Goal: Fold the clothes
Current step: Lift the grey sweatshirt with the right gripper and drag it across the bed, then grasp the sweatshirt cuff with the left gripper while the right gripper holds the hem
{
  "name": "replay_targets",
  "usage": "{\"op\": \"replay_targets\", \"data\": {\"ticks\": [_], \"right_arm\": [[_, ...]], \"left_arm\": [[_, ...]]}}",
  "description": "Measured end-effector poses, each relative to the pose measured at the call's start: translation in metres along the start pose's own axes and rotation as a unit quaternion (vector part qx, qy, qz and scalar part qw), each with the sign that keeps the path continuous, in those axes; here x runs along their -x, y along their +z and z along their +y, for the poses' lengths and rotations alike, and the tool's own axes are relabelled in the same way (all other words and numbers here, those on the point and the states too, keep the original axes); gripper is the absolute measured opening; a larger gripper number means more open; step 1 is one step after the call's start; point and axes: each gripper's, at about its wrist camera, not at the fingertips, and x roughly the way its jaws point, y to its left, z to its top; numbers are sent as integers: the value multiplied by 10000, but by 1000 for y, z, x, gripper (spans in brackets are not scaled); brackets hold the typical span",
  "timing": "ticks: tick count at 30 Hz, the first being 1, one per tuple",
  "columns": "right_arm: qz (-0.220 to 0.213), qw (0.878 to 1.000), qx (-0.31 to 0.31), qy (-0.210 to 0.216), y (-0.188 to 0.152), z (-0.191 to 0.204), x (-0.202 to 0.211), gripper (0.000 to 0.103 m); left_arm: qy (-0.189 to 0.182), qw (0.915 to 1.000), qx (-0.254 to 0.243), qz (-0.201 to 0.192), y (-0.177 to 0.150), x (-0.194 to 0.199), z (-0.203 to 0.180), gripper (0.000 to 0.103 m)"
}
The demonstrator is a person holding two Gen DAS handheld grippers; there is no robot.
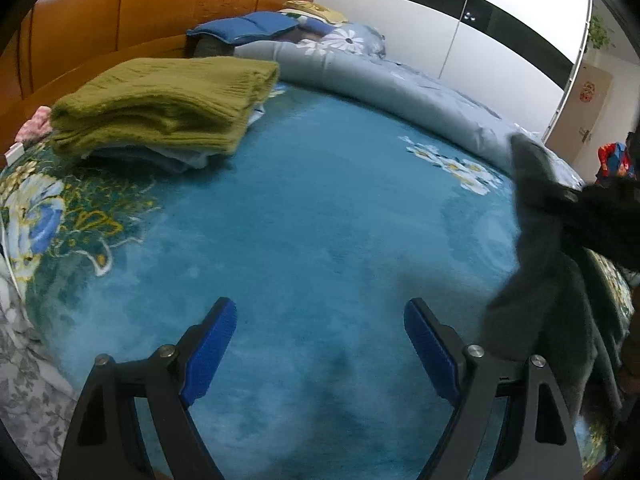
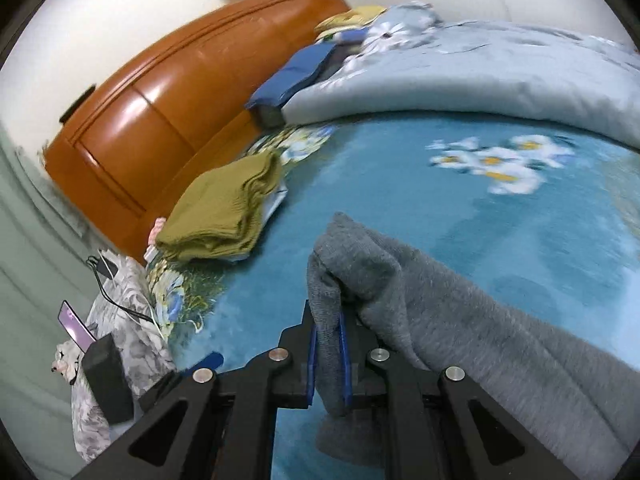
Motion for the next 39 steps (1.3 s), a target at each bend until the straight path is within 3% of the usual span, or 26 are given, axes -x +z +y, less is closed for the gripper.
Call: {"op": "replay_targets", "data": {"ticks": [5,8,10,12,13,17,20,24,26,30,32,36,37,39], "right_arm": [[401,9967,283,-644,1,11,-41,14],[436,9936,423,-953,0,13,-42,17],[306,9926,610,-1003,0,20,-27,32],[161,9918,782,-996,0,27,-10,63],[54,9918,856,-942,-1,28,6,65],[-254,9907,1003,-880,-19,15,84,65],[-506,9846,852,-1442,-43,-27,164,65],[-723,9602,-4,-2697,-87,-113,266,65],[-739,9523,-453,-2927,-106,-146,294,65],[-893,9510,-1406,-2604,-136,-197,316,65],[-1035,9560,-1772,-2098,-145,-214,315,65],[-938,9604,-1877,-1830,-150,-221,295,63],[-896,9612,-1891,-1799,-152,-224,291,59],[-853,9642,-1912,-1626,-154,-228,284,32]], "left_arm": [[188,9997,-124,8,4,7,13,87],[275,9993,-241,-16,5,12,15,87],[292,9993,-245,-25,5,16,13,87],[218,9995,-235,-44,5,19,8,87],[173,9996,-229,-54,6,21,5,87],[-79,9990,-421,-92,9,23,-23,87],[-312,9981,-530,-25,12,19,-49,87],[-844,9944,-594,215,13,8,-92,87],[-1036,9913,-751,316,12,1,-119,87],[-1046,9871,-1041,616,2,-20,-162,87],[-1024,9857,-1024,860,-5,-30,-169,87],[-969,9861,-862,1042,-20,-35,-170,85],[-955,9866,-829,1033,-23,-35,-170,85],[-990,9866,-746,1062,-25,-35,-168,77]]}}
